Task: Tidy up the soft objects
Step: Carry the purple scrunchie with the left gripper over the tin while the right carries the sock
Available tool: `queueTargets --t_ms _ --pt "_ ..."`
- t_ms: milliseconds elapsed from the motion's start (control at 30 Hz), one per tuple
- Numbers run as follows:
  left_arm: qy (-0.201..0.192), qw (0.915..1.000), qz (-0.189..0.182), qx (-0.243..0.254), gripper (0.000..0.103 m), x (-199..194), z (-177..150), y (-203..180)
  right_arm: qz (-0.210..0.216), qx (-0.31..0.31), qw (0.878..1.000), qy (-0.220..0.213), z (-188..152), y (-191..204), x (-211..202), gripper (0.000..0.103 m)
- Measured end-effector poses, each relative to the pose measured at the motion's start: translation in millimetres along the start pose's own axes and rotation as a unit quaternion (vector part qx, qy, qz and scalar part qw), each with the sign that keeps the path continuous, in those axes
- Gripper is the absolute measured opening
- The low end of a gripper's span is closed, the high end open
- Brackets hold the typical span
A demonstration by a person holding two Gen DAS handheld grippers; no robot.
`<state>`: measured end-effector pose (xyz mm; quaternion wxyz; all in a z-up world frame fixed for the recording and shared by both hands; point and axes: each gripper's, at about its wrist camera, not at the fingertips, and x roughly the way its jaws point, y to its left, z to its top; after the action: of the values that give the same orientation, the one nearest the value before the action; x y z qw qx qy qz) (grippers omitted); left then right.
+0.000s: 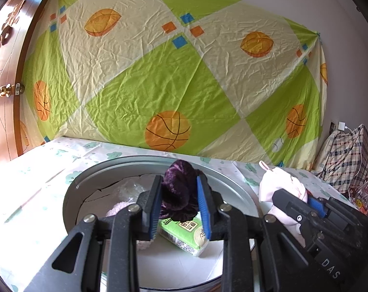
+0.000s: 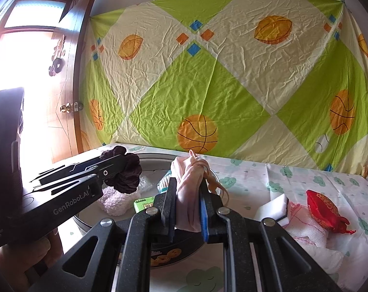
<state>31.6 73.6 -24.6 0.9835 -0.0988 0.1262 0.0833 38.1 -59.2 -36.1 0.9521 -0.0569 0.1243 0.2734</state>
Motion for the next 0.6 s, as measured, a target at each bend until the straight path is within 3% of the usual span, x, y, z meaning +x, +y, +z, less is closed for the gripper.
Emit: queueTargets --t_ms 600 --pt "0.01 0.9998 0.016 0.001 0.026 0 2 22 0.022 -0.026 0.999 0.006 4 23 13 0.018"
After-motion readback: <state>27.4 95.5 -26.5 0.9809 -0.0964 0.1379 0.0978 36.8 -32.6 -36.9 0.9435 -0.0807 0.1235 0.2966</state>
